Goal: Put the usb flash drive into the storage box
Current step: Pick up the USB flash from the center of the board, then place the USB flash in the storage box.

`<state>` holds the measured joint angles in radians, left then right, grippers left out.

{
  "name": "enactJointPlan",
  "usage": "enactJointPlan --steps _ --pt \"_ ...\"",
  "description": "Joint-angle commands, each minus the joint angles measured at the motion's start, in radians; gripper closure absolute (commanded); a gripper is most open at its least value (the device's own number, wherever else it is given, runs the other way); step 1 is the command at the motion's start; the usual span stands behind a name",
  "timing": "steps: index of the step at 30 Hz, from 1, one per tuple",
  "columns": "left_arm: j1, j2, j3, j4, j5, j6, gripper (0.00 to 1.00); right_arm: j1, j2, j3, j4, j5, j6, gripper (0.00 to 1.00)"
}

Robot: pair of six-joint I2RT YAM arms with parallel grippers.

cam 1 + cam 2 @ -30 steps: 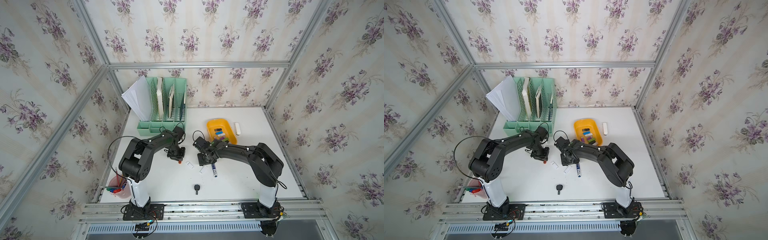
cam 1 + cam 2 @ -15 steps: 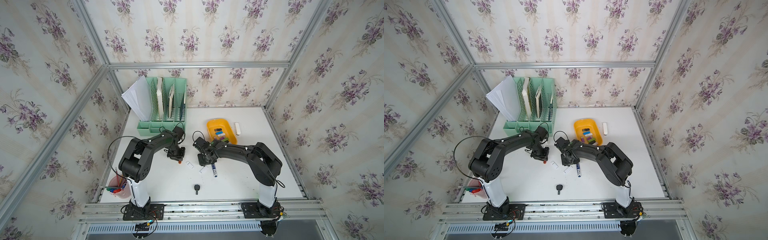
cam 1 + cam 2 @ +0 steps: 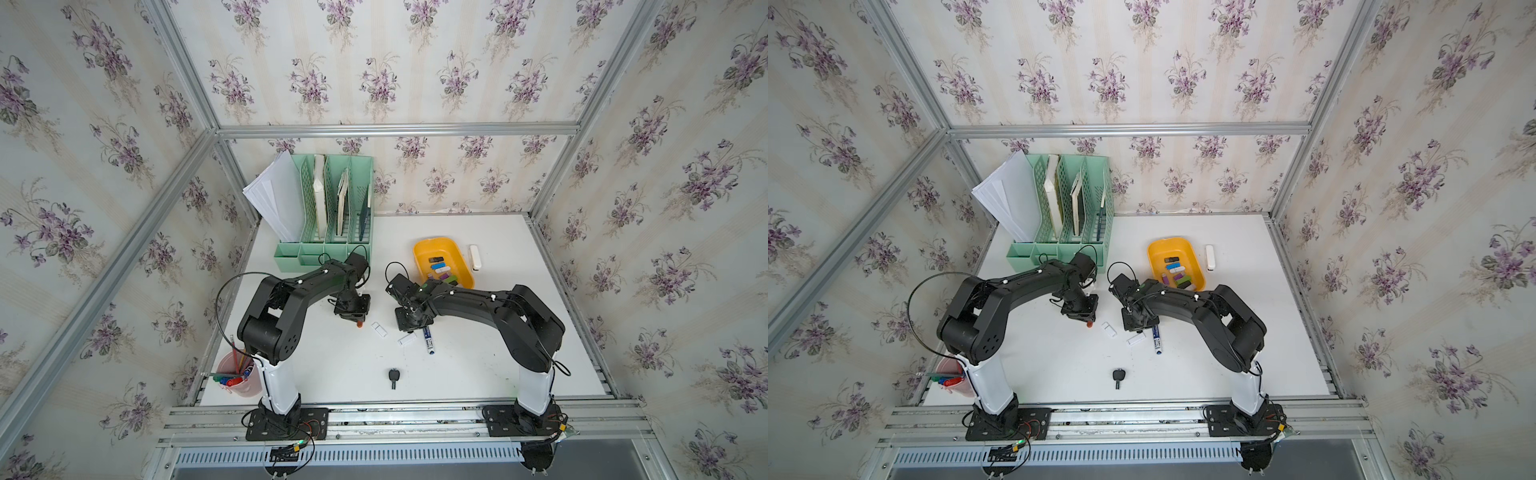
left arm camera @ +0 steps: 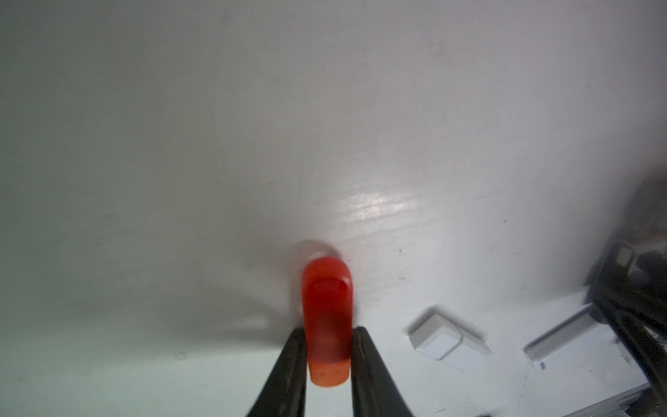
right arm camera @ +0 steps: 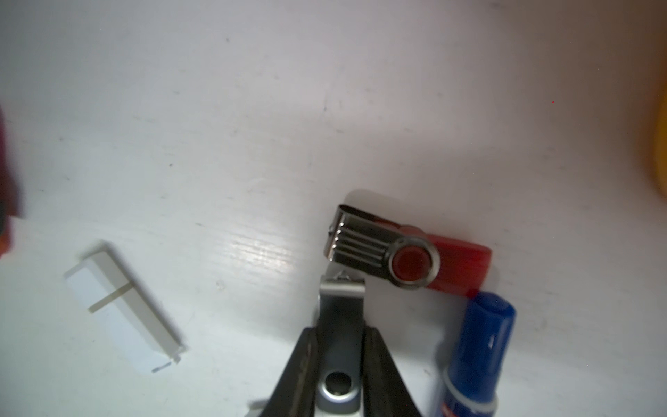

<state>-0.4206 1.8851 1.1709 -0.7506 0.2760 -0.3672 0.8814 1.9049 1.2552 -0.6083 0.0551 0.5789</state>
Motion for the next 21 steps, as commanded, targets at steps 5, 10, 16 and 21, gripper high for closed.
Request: enactJointPlan --steps 5,10,16,21 --pt "-0.002 0.024 -0.013 -0.032 -0.009 0.009 0.74 -0.01 -0.076 0.049 -0.05 0.061 -0.001 0.79" --pt "0.001 0.02 -0.011 -0.041 -0.011 0.012 0.74 -0.078 -0.154 0.088 -0.078 0.089 -0.031 0.8" --pt "0.001 0.025 0.001 -0.047 -0.006 0.009 0.74 -0.223 -0.181 0.167 -0.101 0.088 -0.12 0.81" --pt "0.001 0.023 0.004 -0.05 -0.001 0.007 0.74 -0.329 -0.123 0.224 -0.063 0.04 -0.197 0.82"
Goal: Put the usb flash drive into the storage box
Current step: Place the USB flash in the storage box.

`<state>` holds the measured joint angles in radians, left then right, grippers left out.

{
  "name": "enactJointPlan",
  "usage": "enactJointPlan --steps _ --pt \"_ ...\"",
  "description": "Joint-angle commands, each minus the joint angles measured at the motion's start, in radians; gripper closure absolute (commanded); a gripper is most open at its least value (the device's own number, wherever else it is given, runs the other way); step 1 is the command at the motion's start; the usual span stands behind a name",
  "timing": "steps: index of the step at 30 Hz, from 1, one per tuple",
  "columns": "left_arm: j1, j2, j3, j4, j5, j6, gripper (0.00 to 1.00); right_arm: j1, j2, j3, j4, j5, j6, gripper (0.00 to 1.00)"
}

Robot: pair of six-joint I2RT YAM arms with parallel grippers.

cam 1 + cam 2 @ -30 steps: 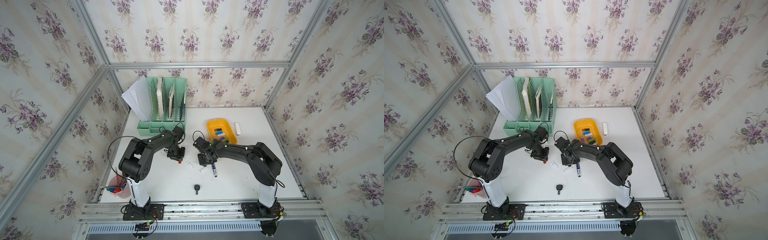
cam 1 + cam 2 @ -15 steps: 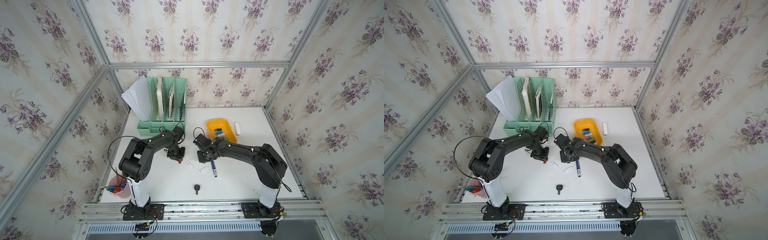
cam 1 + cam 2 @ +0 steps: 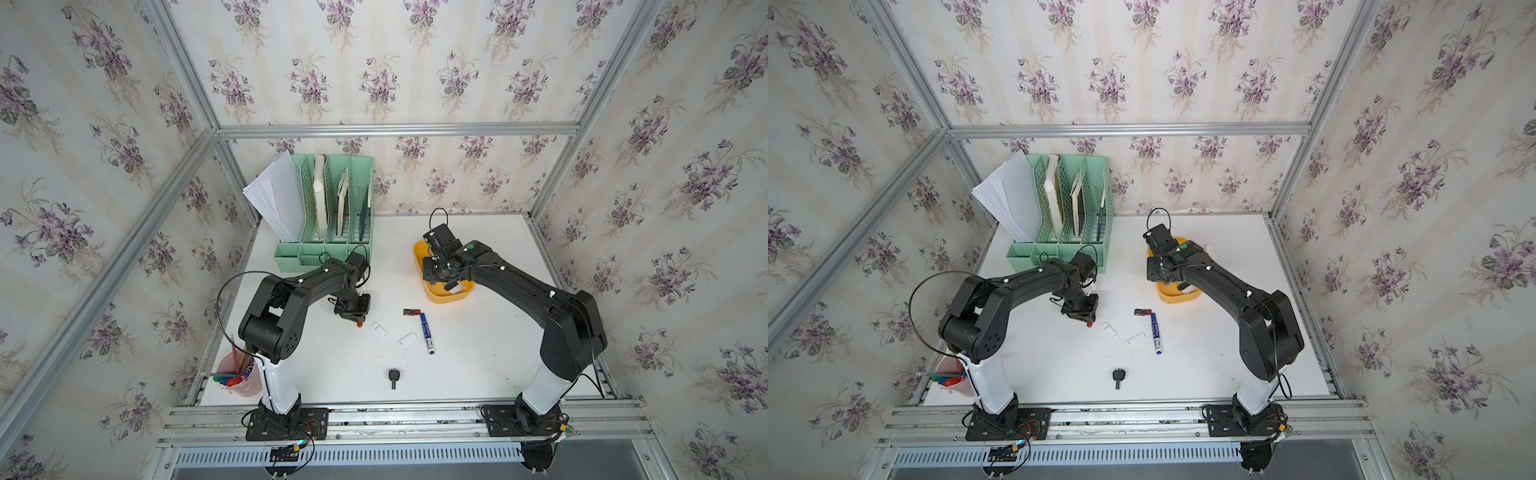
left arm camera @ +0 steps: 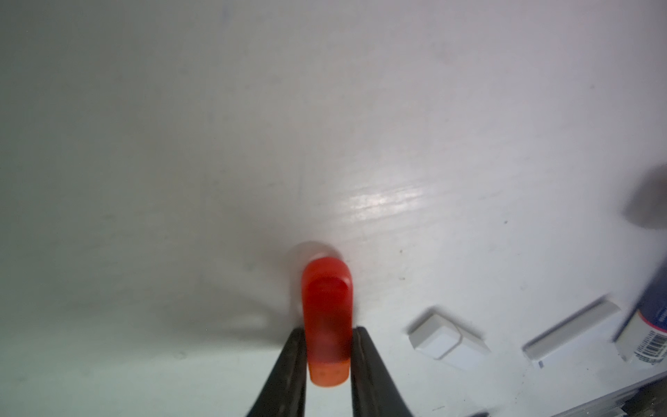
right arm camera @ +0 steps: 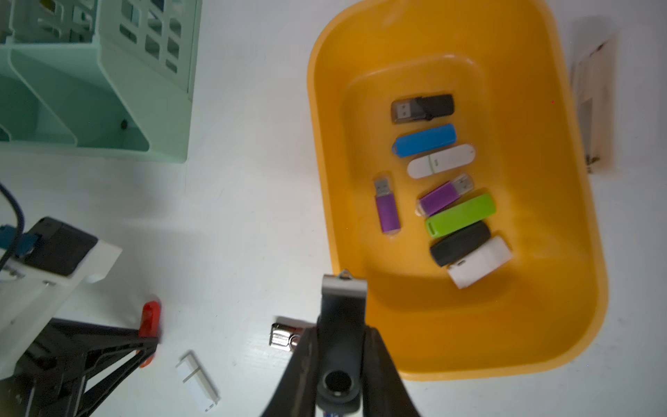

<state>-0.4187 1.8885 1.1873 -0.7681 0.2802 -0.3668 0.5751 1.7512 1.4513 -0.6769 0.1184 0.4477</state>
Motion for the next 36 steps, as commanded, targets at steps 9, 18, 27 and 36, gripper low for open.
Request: enactJointPlan --steps 9,18,27,36 --pt "-0.001 0.017 -0.016 -0.037 -0.011 0.004 0.74 -0.127 0.234 0.169 0.049 -0.055 -0.134 0.84" --pt "-0.001 0.023 -0.017 -0.034 -0.009 0.001 0.74 -0.134 0.38 0.246 0.076 -0.086 -0.154 0.84" --pt "0.0 0.031 -0.018 -0.026 -0.003 -0.001 0.74 -0.134 0.473 0.315 0.072 -0.101 -0.171 0.85" --pt "-0.001 0.03 -0.019 -0.028 -0.006 0.001 0.74 -0.134 0.538 0.367 0.062 -0.098 -0.175 0.84"
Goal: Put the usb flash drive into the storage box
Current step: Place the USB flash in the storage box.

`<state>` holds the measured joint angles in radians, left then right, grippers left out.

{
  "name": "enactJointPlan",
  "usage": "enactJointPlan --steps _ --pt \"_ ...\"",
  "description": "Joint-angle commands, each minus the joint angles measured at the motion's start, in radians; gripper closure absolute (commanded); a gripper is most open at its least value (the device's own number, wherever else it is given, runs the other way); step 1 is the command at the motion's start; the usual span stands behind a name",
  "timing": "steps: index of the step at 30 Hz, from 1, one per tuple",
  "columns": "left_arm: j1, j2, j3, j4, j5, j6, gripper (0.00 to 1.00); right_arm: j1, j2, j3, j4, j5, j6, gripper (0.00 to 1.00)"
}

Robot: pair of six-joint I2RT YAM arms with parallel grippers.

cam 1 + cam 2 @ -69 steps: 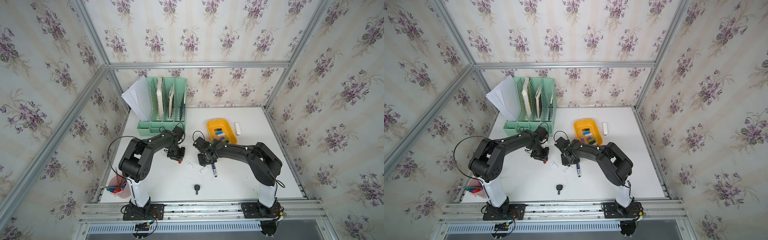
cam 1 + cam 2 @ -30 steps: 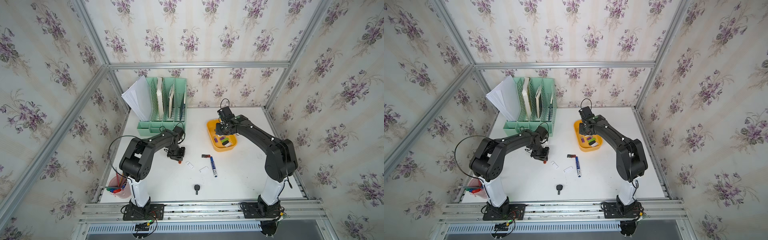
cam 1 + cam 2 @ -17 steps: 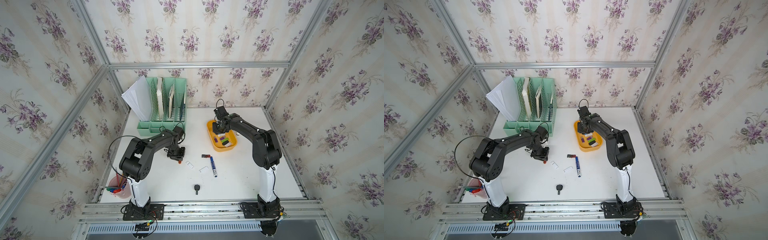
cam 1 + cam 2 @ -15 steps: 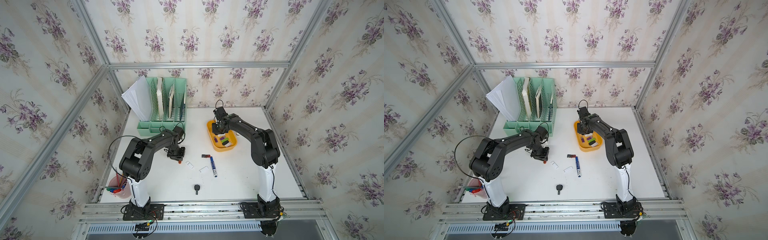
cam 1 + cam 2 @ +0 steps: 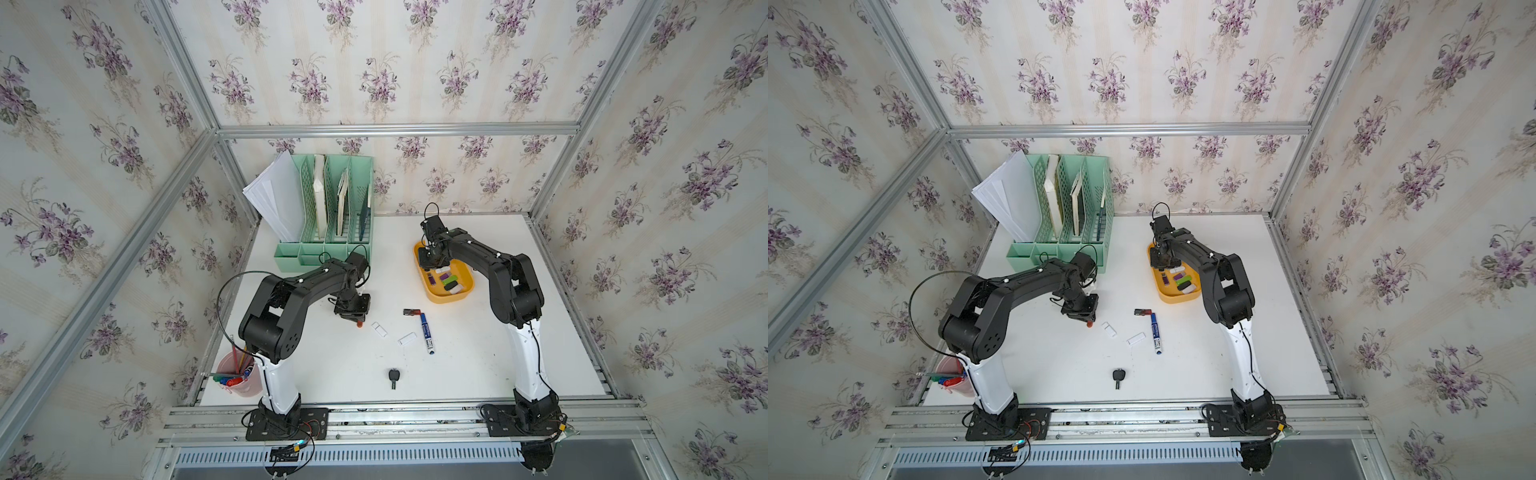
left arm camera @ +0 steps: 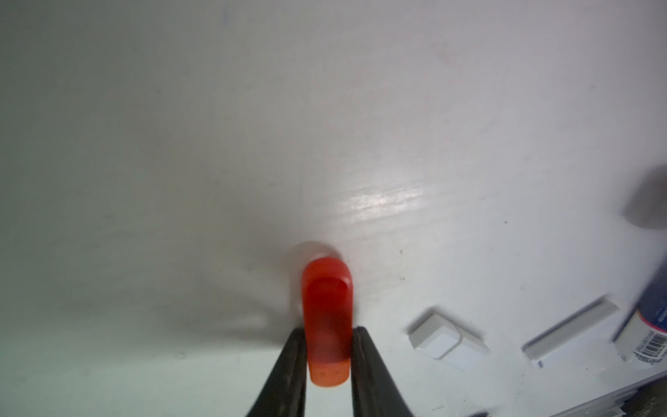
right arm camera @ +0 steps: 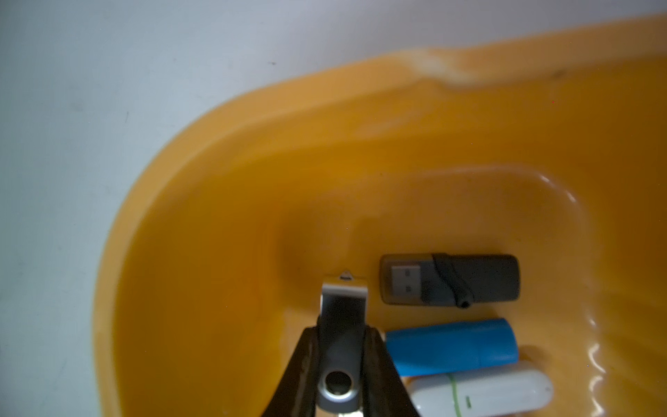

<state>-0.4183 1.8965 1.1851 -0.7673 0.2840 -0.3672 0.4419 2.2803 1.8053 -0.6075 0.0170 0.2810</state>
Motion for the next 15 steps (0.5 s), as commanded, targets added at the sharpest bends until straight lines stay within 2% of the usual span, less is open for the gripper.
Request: enactJointPlan --steps 1,11,15 --pt "-0.001 0.022 -0.017 -0.029 -0.011 0.001 0.74 -0.001 0.011 0.015 -0.008 0.005 -0.008 0.83" --pt "-0.002 0.018 -0.016 -0.031 -0.009 0.002 0.74 -0.001 -0.017 0.016 -0.019 0.034 -0.016 0.58" --pt "-0.002 0.016 -0.016 -0.032 -0.006 0.001 0.74 -0.001 -0.068 -0.014 -0.035 0.054 -0.029 0.55"
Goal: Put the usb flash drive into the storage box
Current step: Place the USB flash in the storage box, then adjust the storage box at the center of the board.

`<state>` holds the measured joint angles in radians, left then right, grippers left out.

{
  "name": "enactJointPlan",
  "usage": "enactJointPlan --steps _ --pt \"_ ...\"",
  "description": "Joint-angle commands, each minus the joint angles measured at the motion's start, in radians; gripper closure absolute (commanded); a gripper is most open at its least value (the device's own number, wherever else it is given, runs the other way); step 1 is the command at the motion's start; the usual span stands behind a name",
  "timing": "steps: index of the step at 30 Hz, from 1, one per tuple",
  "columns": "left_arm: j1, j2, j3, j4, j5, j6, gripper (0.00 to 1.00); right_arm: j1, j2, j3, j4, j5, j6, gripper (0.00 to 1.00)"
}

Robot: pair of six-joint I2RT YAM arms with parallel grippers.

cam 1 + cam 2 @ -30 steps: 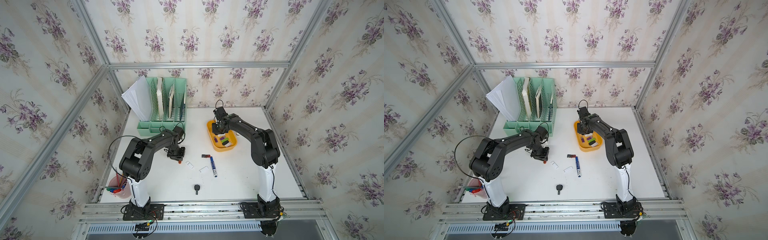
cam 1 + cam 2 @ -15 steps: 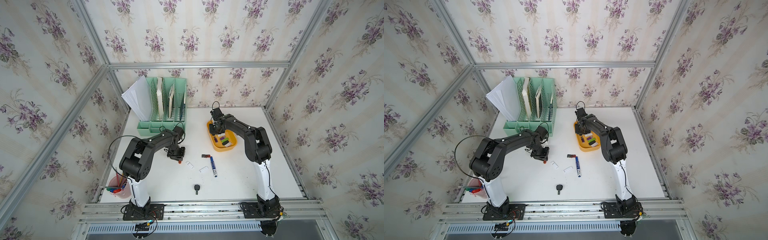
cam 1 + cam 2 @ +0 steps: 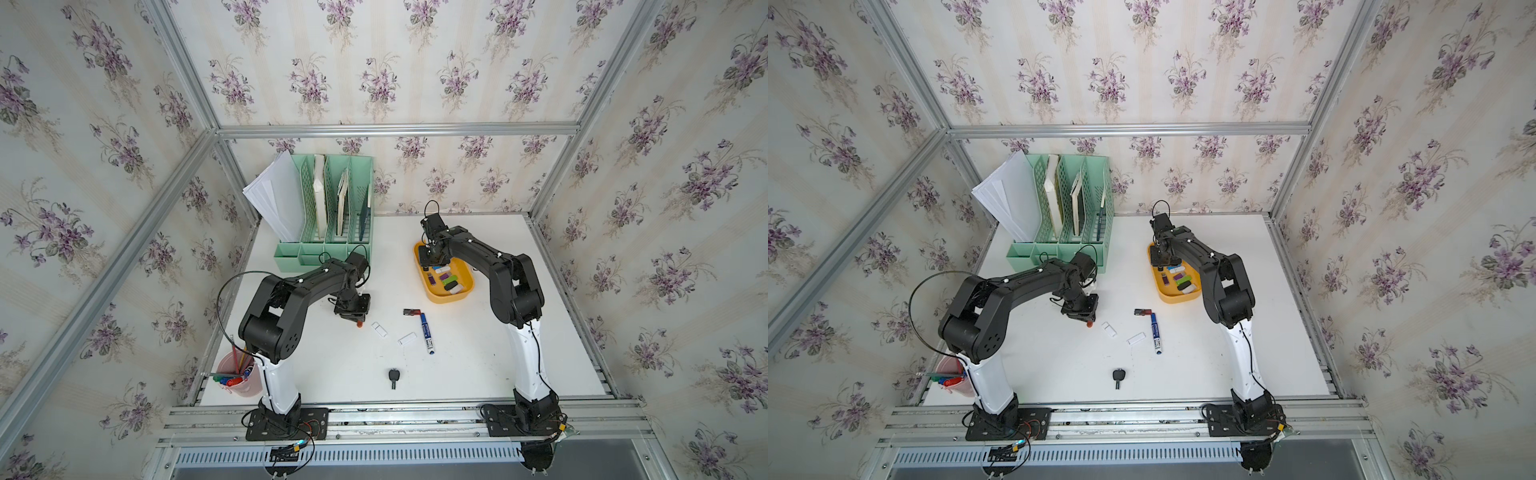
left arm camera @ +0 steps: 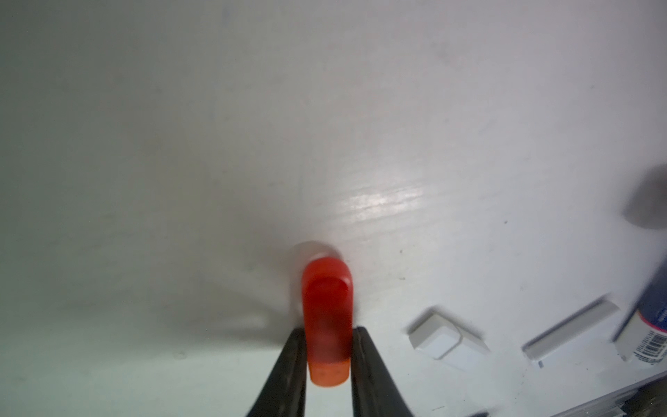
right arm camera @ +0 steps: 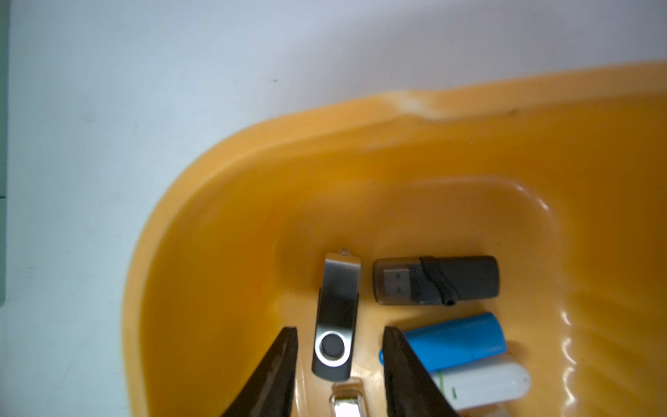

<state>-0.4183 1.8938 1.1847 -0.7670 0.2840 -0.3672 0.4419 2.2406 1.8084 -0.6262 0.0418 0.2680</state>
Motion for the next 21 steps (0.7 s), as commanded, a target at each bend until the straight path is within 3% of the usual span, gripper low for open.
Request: enactJointPlan --steps 1,11,21 --pt "-0.001 0.018 -0.016 -0.033 -0.006 0.003 0.74 -0.002 -0.049 -0.037 -0.018 0.037 -0.018 0.55" --pt "-0.001 0.01 -0.019 -0.029 -0.006 0.007 0.74 -0.003 -0.279 -0.354 -0.012 0.056 -0.012 0.5" --pt "-0.001 0.004 -0.038 -0.016 0.001 0.005 0.74 0.003 -0.399 -0.543 -0.015 0.005 0.03 0.5"
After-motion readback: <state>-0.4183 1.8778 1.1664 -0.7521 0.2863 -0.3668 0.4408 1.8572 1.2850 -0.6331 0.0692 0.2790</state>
